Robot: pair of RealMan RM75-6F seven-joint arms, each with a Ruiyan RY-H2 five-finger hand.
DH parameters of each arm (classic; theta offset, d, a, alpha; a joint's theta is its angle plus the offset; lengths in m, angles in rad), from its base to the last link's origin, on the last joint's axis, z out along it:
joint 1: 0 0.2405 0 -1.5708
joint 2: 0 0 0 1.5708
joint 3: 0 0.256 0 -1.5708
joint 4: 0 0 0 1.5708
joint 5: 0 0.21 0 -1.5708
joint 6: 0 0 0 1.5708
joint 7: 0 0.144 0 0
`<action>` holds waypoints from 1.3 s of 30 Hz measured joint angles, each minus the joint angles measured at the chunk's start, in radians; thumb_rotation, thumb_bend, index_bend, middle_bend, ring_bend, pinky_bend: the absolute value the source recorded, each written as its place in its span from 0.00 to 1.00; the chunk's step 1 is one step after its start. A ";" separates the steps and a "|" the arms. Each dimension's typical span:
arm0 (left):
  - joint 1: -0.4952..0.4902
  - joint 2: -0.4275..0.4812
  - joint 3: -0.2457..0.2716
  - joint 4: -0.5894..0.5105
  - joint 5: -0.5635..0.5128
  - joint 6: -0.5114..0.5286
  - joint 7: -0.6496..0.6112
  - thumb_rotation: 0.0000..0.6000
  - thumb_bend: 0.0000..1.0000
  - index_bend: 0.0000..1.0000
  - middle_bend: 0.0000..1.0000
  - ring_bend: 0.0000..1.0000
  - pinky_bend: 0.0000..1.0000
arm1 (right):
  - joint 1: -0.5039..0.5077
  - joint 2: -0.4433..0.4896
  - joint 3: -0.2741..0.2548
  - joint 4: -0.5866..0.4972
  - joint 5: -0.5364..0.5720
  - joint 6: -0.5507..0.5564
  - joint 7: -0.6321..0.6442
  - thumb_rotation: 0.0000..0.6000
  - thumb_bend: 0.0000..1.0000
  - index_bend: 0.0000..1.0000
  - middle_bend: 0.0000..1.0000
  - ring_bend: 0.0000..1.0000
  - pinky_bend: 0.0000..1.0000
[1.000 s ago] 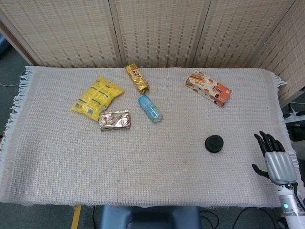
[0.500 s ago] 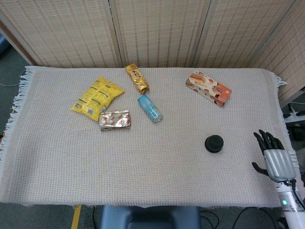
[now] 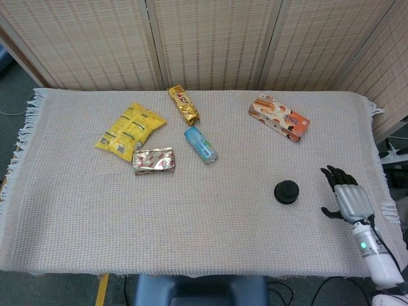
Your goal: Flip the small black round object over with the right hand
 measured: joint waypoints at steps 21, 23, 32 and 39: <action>0.002 0.007 -0.001 0.003 0.001 0.001 -0.011 1.00 0.44 0.19 0.00 0.00 0.22 | 0.234 -0.103 0.013 0.114 0.265 -0.309 -0.032 1.00 0.16 0.05 0.04 0.02 0.14; 0.003 0.007 -0.002 0.003 -0.001 0.003 -0.013 1.00 0.44 0.19 0.00 0.00 0.22 | 0.243 -0.113 0.008 0.123 0.264 -0.319 -0.029 1.00 0.16 0.06 0.04 0.02 0.14; 0.005 0.009 -0.002 0.005 0.004 0.009 -0.021 1.00 0.44 0.19 0.00 0.00 0.22 | 0.283 -0.166 -0.016 0.161 0.251 -0.341 -0.016 1.00 0.15 0.10 0.08 0.06 0.17; 0.008 0.011 -0.003 0.008 0.003 0.014 -0.032 1.00 0.44 0.19 0.00 0.00 0.22 | 0.306 -0.197 -0.028 0.196 0.271 -0.346 -0.024 1.00 0.15 0.13 0.12 0.09 0.19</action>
